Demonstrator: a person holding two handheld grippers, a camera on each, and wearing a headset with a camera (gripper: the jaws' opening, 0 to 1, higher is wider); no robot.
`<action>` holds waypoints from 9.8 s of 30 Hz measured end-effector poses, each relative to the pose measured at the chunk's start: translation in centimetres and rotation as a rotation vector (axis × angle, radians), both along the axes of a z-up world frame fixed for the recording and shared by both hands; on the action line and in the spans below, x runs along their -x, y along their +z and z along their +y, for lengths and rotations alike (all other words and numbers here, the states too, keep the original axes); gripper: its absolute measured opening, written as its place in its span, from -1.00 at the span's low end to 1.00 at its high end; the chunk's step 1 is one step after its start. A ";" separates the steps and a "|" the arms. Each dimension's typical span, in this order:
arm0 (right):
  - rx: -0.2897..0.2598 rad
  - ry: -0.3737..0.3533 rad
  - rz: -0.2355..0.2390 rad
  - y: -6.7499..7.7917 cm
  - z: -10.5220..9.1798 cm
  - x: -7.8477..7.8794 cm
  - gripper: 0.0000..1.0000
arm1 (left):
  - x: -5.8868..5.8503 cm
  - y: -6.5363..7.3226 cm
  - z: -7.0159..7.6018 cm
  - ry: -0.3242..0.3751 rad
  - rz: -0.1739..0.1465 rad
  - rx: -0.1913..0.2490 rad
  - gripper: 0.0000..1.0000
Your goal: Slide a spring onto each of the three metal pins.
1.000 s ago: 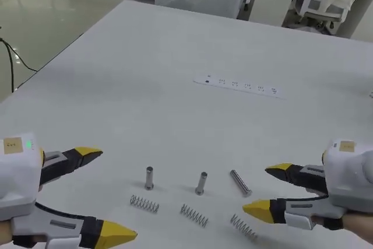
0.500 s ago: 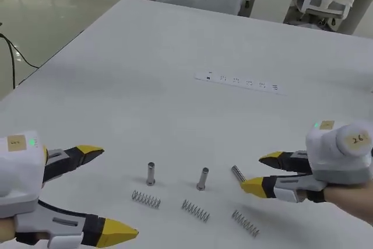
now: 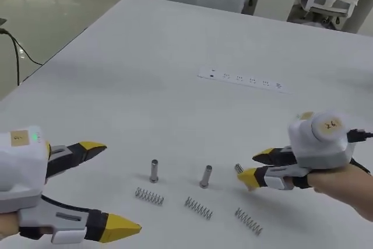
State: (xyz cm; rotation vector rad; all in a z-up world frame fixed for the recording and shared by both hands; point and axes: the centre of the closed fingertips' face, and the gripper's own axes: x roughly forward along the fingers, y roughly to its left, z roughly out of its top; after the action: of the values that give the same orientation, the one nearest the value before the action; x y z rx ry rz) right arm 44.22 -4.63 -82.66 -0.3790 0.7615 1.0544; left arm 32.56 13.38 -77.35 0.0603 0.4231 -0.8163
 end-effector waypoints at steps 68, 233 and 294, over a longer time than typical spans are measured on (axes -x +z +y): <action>0.019 -0.119 0.107 -2.8 -0.5 0.4 -0.89 | 0.0 -0.6 -0.1 0.003 0.019 0.005 0.91; -0.154 -0.075 -0.051 2.1 -2.8 7.1 -0.56 | 0.5 0.7 -0.4 0.019 -0.001 0.031 0.88; -0.021 0.095 -0.063 -2.8 -2.0 10.1 -0.84 | 1.2 0.1 -0.2 0.037 0.017 0.037 0.86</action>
State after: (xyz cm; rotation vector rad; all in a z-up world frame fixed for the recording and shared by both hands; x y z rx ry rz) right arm 34.17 -6.66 -85.46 -0.4322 0.6810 1.1330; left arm 31.40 13.21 -77.22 0.0113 0.4241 -0.7885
